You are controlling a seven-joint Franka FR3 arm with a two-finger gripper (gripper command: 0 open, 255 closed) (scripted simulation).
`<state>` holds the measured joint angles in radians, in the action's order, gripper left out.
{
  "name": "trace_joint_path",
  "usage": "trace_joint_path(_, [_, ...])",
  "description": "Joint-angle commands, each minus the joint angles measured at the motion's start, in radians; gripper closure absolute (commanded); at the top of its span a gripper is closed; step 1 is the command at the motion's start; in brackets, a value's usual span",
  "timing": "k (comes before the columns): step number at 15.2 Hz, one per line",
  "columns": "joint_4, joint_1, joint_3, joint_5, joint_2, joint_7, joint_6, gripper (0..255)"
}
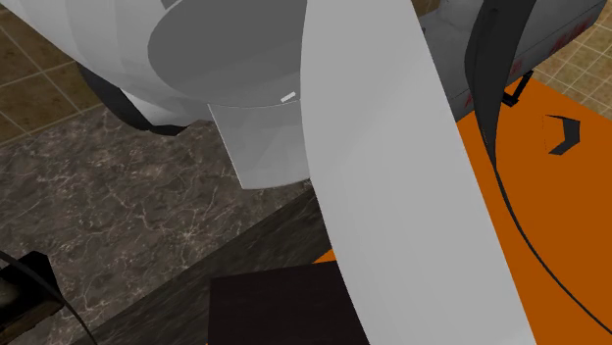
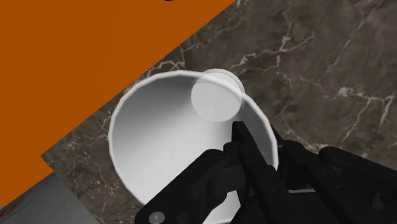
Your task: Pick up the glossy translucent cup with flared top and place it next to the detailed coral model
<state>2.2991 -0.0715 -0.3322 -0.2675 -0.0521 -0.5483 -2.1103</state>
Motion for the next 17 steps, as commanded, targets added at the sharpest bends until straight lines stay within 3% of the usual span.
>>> trace_joint_path(1, [0.000, 0.000, 0.000, 0.000, 0.000, 0.000, 0.000, 255])
trace_joint_path(17, [-0.110, 0.004, 0.006, 0.055, -0.095, 0.074, 0.189, 255])
